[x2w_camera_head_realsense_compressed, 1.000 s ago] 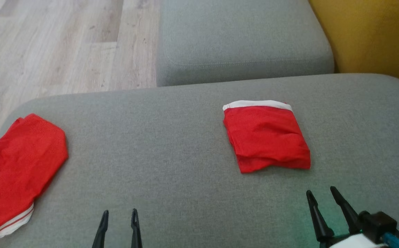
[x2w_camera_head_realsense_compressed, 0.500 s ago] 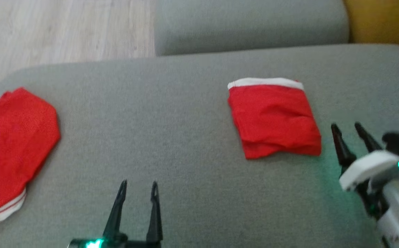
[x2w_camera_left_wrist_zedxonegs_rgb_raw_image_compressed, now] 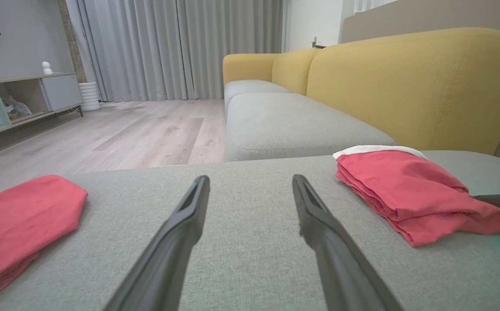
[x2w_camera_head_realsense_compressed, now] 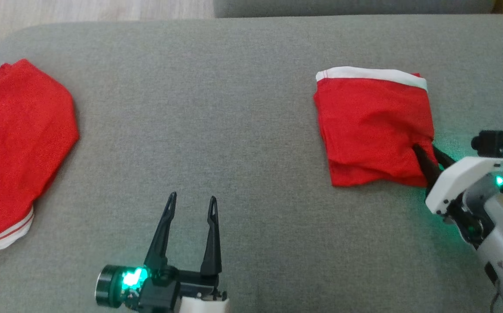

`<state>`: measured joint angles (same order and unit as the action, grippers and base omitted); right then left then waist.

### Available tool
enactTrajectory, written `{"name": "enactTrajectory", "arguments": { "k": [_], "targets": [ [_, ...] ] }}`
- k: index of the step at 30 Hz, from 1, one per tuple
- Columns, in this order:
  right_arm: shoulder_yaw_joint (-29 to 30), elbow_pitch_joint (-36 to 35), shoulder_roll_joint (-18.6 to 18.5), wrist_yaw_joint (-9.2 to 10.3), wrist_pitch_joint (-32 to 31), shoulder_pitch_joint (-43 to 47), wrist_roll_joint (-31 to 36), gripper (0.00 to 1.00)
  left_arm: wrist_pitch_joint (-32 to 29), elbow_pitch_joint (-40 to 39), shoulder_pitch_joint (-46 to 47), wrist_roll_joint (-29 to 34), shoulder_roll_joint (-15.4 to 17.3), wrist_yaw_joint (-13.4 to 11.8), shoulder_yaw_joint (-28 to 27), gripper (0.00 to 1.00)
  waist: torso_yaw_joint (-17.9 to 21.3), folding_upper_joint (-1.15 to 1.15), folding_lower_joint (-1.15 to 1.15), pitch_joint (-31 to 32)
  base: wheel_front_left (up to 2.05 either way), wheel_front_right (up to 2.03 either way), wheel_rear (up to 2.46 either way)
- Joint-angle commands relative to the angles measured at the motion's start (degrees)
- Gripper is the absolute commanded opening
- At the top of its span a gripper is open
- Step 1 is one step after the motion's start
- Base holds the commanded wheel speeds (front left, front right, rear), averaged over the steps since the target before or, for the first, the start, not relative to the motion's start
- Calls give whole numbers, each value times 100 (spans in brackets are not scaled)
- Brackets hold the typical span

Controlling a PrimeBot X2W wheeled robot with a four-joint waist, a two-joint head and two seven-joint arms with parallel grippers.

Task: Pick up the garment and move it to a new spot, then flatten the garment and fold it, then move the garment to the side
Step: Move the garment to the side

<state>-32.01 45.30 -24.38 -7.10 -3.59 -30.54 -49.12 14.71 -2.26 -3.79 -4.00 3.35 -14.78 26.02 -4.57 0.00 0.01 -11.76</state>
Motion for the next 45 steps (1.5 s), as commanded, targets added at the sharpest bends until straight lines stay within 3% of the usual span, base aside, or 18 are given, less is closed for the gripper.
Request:
{"name": "enactTrajectory", "arguments": {
  "k": [1, 6, 15, 16, 24, 30, 31, 32, 33, 37, 40, 45],
  "targets": [
    [-194, -107, -87, -39, 42, -200, -148, 0, 29, -158, 210, 27, -47, -81, -115, 100, 44, 0, -1, -58, 0, 0, 0],
    [-496, -237, -297, -39, 330, -514, -541, 0, 29, -180, 298, 38, -47, -149, -110, 100, 381, 0, -1, -201, 0, 0, 0],
    [-1081, -445, -1570, -39, 714, -1279, -651, 0, 29, -149, 801, 230, -46, -119, -20, 100, 1194, 0, -1, -987, 0, 0, 0],
    [-1081, -445, -1570, -39, 714, -1279, -651, 0, 29, -149, 801, 230, -46, -119, -20, 100, 1194, 0, -1, -987, 0, 0, 0],
    [-1311, -110, -2655, -39, 1028, -1886, -653, 0, 29, -4, 1530, 455, 21, -43, -43, 100, 1522, 0, -1, -1759, 0, 0, 0],
    [-1380, 283, -2980, -39, 1334, -2284, -552, 0, 29, 151, 1954, 476, 5, 2, 92, 100, 1523, 0, -1, -2162, 0, 0, 0],
    [-1388, 374, -2996, -39, 1381, -2346, -518, 6, 29, 179, 2009, 467, 1, 4, 126, 100, 1506, 0, -1, -2204, 0, 0, 0],
    [-1381, 495, -3006, -39, 1439, -2412, -475, 35, 29, 203, 2057, 458, -4, 2, 161, 100, 1482, 0, -1, -2234, 0, 0, 0],
    [-1370, 639, -3006, -39, 1503, -2480, -413, 100, 29, 227, 2099, 446, -8, 0, 198, 100, 1452, 0, -1, -2254, 0, 0, 0],
    [-1302, 1172, -2854, -39, 1771, -2700, -37, 100, 29, 287, 2173, 342, -23, -45, 291, 100, 1296, 0, -1, -2153, 0, 0, 0],
    [-1201, 1369, -2531, -39, 1841, -2622, 85, 100, 29, 287, 2094, 230, -30, -113, 303, 100, 1171, 0, -1, -1870, 0, 0, 0],
    [-843, 1005, -1838, -39, 1856, -2002, -61, 100, 29, 291, 1746, -116, -38, -214, 142, 100, 954, 0, -1, -1121, 0, 0, 0]
  ]
}}
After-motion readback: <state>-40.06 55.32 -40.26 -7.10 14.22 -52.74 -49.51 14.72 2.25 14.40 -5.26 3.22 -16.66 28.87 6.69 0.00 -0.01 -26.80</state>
